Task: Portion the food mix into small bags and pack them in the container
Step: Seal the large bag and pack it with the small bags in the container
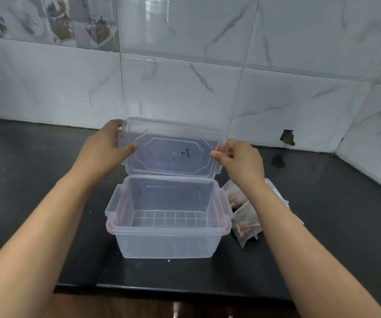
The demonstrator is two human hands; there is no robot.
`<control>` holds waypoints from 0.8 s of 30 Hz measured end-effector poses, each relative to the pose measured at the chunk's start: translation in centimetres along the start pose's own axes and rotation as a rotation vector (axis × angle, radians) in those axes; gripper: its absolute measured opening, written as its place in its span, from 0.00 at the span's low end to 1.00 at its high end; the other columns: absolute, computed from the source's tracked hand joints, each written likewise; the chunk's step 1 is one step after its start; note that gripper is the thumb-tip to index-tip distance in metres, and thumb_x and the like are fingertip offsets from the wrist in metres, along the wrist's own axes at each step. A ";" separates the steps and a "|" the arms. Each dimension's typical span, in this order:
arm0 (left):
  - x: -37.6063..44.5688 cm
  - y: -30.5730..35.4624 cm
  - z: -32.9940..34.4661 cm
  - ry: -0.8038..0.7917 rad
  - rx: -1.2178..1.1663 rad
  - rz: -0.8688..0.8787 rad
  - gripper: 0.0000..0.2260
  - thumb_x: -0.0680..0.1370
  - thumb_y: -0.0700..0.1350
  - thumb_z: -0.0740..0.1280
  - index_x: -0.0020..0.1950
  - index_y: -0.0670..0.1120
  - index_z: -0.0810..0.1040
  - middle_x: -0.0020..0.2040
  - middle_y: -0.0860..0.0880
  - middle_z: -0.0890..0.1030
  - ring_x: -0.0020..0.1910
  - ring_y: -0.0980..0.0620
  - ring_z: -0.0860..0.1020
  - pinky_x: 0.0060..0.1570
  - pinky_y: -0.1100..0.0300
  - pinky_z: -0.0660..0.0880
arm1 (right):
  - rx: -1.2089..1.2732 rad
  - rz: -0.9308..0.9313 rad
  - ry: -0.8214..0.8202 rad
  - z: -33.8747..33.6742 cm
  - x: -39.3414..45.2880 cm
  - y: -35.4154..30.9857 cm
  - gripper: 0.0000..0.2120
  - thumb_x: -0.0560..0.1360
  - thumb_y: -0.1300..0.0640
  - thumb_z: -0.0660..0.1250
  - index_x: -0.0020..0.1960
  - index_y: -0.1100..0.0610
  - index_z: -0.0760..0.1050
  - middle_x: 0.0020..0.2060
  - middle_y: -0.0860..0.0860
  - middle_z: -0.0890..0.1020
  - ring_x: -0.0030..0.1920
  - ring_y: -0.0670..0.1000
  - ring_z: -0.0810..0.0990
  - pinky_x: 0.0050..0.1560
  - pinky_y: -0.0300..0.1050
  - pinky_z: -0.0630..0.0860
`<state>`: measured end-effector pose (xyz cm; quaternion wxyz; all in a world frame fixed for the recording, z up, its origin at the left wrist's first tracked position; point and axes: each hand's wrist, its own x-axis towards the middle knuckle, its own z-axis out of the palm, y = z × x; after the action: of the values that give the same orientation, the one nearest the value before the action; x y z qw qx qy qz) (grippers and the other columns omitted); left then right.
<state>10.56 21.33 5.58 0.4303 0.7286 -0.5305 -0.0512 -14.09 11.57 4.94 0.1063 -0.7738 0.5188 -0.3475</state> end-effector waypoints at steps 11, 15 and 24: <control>5.3 -6.4 5.6 -0.120 -0.076 -0.355 0.07 0.72 0.44 0.74 0.47 0.42 0.83 0.37 0.46 0.82 0.32 0.51 0.79 0.32 0.60 0.76 | 0.098 0.297 -0.364 6.1 6.9 2.7 0.06 0.72 0.58 0.73 0.38 0.57 0.78 0.29 0.53 0.81 0.29 0.49 0.77 0.40 0.44 0.80; 5.7 -7.7 6.7 -0.187 -0.027 -0.421 0.05 0.72 0.41 0.73 0.46 0.41 0.83 0.36 0.46 0.81 0.30 0.54 0.77 0.20 0.67 0.69 | 0.026 0.346 -0.451 7.9 7.8 3.5 0.05 0.71 0.58 0.75 0.41 0.59 0.80 0.34 0.56 0.83 0.34 0.51 0.80 0.47 0.47 0.82; 6.1 -7.7 7.0 -0.323 0.166 -0.410 0.13 0.74 0.48 0.70 0.40 0.38 0.83 0.37 0.43 0.83 0.32 0.48 0.79 0.20 0.64 0.69 | -0.205 0.331 -0.483 8.8 7.7 2.7 0.08 0.72 0.56 0.73 0.44 0.62 0.81 0.34 0.53 0.83 0.29 0.48 0.81 0.32 0.39 0.77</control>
<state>15.11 12.89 -1.73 0.2594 0.8359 -0.4361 -0.2092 -8.66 1.94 0.36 0.2031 -0.7456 0.6299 -0.0776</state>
